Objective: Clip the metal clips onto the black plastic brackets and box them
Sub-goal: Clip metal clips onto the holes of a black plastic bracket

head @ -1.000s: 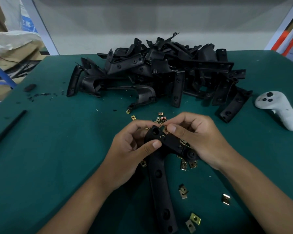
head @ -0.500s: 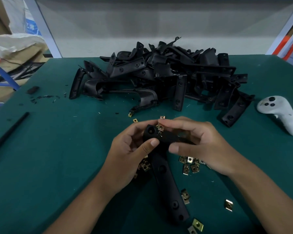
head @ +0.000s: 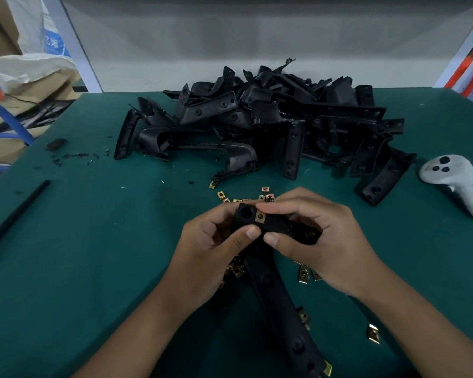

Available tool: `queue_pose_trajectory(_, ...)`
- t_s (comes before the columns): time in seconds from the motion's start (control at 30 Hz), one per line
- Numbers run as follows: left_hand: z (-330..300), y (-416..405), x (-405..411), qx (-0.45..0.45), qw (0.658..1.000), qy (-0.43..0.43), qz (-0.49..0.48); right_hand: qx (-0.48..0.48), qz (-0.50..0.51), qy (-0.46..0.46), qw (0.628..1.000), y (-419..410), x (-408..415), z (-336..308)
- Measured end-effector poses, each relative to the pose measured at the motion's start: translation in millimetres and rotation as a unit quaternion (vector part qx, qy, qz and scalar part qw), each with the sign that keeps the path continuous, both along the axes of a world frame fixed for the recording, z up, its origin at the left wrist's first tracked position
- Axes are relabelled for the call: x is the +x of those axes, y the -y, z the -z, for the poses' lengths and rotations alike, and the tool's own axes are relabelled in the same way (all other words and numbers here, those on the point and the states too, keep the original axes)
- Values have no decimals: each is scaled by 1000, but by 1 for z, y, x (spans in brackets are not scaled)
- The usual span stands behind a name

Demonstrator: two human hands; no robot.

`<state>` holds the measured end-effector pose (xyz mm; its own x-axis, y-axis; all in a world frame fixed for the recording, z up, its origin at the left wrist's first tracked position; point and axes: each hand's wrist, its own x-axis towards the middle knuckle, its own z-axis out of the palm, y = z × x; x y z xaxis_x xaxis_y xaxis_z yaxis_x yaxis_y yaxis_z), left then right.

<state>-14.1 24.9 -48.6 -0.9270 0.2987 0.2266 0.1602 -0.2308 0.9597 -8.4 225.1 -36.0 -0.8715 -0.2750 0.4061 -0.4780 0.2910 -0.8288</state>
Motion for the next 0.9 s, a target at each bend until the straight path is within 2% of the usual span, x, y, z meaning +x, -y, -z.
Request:
queue_pose_trajectory(0.17, 1, -2, -1, -2, 1000, 8, -11, 14, -9, -2, 1000, -2, -2, -2)
queue_pose_trajectory(0.23, 2, -2, -2, 6, 1000, 17, -15, -30, -22, 52, 998, -7, -5, -3)
queue_pose_trajectory(0.3, 2, -1, -4, 29, 998, 46, -20, -86, 15, 108, 990, -13, -10, -4)
queue_pose_trajectory(0.37, 2, 1, -5, 86, 990, 106, -21, -8, 101, 83, 991, -19, -16, 2)
queue_pose_trajectory(0.43, -2, 3, -6, 138, 976, 168, -29, 151, 143, 49, 977, -20, -18, 11)
queue_pose_trajectory(0.5, -8, 5, -5, 155, 962, 218, -45, 284, 108, 44, 952, -17, -17, 18)
queue_pose_trajectory(0.57, -13, 8, -5, 157, 953, 255, -46, 355, 66, 42, 932, -15, -16, 21)
queue_pose_trajectory(0.7, -15, 8, -4, 151, 951, 266, -36, 358, 82, 4, 930, -16, -14, 18)
queue_pose_trajectory(0.9, -8, 8, -4, 147, 974, 173, 14, 355, 95, -19, 930, -12, -17, 19)
